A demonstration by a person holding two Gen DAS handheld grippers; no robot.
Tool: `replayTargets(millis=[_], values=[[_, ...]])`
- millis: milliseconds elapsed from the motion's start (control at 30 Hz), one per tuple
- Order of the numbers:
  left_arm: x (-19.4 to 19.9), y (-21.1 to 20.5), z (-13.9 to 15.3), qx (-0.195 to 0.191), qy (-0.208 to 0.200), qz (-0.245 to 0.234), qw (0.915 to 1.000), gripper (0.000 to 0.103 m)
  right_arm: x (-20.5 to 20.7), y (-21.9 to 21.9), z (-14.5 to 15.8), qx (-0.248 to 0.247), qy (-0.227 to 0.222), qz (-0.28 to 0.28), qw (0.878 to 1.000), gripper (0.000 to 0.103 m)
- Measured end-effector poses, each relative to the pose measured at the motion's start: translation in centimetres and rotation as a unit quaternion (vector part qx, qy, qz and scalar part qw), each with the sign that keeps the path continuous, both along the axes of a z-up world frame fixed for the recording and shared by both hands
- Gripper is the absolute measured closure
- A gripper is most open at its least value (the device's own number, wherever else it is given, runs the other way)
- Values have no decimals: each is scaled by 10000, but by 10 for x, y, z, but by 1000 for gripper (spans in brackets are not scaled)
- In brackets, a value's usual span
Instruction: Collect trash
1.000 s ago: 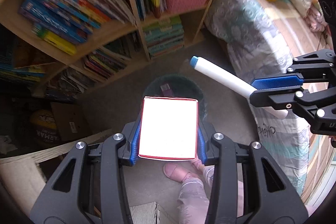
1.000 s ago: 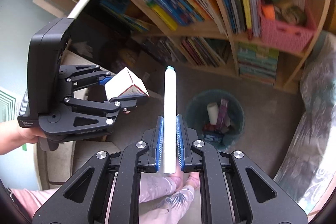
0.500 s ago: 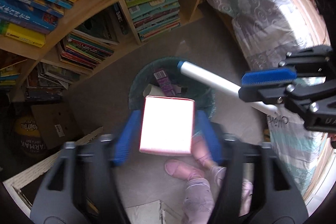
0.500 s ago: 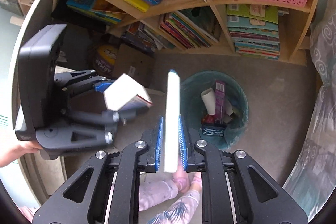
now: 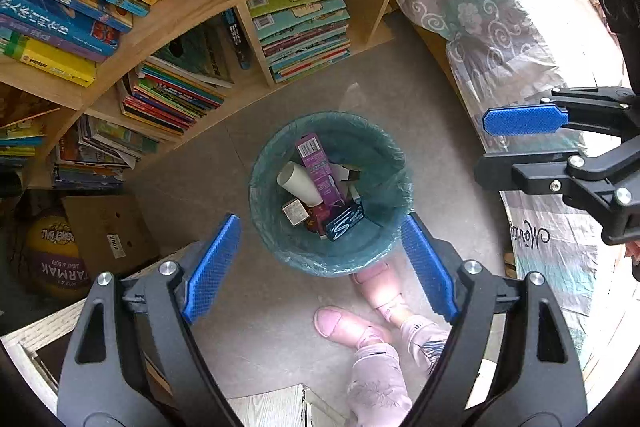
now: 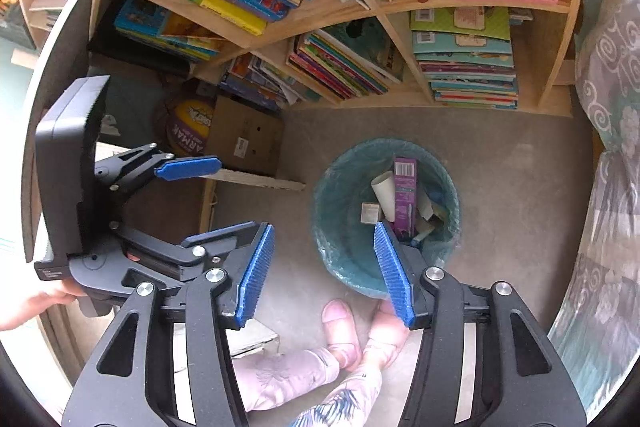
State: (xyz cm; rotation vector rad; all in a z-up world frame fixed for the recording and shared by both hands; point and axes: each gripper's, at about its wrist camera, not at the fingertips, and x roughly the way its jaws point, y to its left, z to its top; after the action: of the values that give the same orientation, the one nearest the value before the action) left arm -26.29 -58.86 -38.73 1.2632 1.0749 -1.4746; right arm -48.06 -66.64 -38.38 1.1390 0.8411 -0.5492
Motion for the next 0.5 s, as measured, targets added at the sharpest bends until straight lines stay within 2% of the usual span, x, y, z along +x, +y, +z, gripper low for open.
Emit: replayTargets(millis=[167, 400, 433, 500], values=[[5, 4, 28, -147, 26, 192, 9997, 23, -4, 5, 24, -95, -22, -19, 10000, 49], [21, 12, 106, -532, 83, 757, 9957, 23, -10, 12, 82, -309, -118, -84, 9994, 47], [25, 14, 122, -609, 136, 852, 9944, 22, -10, 13, 92, -374, -126, -91, 9992, 42], [31, 17, 142, -731, 315, 965, 9921, 16, -8, 16, 113, -530, -143, -62, 9985, 39]])
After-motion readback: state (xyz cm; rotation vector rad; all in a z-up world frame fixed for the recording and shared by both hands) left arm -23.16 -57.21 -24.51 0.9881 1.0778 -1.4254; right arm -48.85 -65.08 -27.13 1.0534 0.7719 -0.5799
